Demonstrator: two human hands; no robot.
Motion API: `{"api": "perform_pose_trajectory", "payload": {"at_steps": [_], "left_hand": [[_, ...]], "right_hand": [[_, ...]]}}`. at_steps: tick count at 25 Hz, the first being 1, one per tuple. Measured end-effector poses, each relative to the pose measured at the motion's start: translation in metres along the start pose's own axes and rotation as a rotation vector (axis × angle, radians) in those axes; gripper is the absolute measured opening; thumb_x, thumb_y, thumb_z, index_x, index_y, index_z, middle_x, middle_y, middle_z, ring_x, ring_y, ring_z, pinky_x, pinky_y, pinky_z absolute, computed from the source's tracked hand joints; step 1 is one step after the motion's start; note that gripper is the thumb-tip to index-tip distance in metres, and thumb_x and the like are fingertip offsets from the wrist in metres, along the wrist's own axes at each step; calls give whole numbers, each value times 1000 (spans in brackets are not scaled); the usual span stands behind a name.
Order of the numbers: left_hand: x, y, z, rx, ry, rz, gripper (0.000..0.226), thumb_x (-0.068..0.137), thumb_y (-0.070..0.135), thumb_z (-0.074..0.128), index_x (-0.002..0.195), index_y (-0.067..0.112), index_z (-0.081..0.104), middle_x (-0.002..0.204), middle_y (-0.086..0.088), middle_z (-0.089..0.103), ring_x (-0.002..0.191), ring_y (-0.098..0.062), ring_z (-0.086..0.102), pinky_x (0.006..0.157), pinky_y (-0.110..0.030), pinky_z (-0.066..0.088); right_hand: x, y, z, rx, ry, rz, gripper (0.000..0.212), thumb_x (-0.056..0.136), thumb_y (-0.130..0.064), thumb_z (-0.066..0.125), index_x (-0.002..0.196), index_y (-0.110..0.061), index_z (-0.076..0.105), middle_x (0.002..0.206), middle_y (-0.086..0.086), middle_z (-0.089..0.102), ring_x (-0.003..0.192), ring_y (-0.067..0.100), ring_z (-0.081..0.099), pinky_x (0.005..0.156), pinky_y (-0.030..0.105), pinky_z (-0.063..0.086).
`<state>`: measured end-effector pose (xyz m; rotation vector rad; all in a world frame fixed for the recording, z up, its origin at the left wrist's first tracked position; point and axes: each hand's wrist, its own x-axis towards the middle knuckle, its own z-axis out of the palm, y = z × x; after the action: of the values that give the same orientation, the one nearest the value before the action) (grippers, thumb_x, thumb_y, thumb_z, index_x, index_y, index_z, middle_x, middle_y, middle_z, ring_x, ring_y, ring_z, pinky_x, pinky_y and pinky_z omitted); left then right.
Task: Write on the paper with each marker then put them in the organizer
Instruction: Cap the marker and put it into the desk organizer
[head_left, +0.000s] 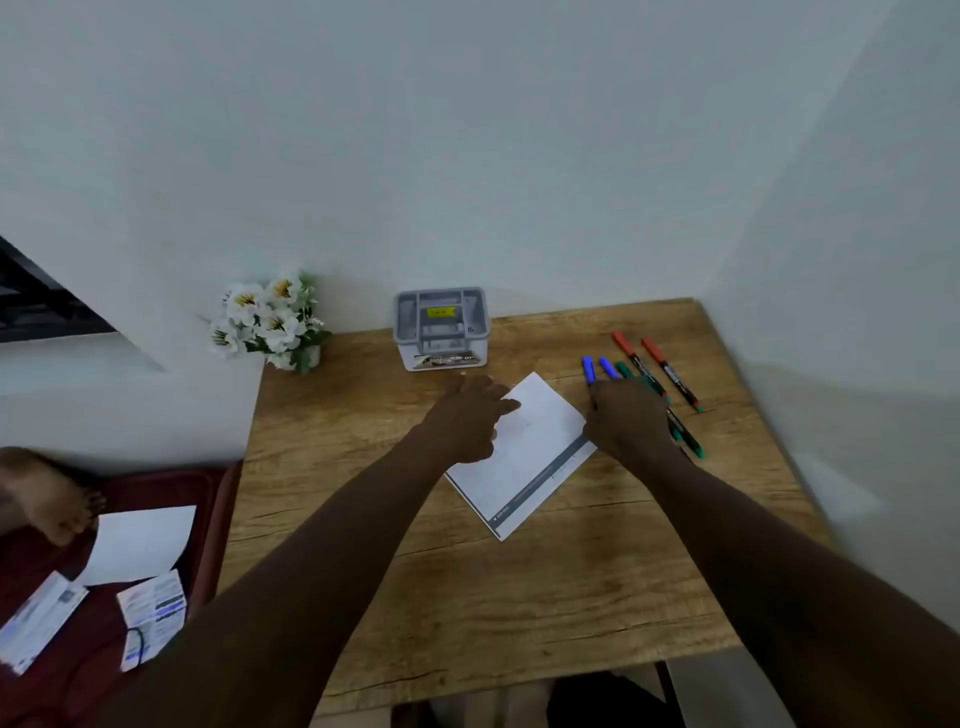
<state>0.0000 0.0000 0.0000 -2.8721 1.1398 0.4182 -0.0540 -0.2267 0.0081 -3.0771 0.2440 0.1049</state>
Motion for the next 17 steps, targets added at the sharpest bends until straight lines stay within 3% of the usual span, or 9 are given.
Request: {"api": "perform_pose_trajectory", "payload": {"at_steps": [6,12,15,17], "left_hand": [[3,1,8,-107,-98,-12,73,94,26,65,158,30,30,165,5,30,153,-17,21,125,-49,8],[-1,4,12,-164,-59,-79,64,95,49,60,153,32,38,160,0,41,151,-22,29,126,-51,6],[-3,13,13,-150,25,-144,68,90,60,62,147,26,48,143,-6,58,135,-25,49,123,-49,21],[-5,21,12,-170,83,-169,68,88,60,65,143,21,55,134,-5,66,124,-25,58,113,-43,35]], "right_hand": [[1,-3,-1,5,-8,145,18,82,-21,74,75,-18,57,65,-4,55,64,16,59,58,27,42],[9,-6,-1,36,18,162,29,78,-30,70,62,-17,50,64,0,55,64,19,57,58,26,39],[12,-4,6,95,230,98,28,87,-36,60,80,-9,63,79,9,64,76,29,63,60,36,53],[13,-2,11,226,257,-15,26,94,-34,54,94,-10,63,81,7,65,73,25,63,59,38,55]]}}
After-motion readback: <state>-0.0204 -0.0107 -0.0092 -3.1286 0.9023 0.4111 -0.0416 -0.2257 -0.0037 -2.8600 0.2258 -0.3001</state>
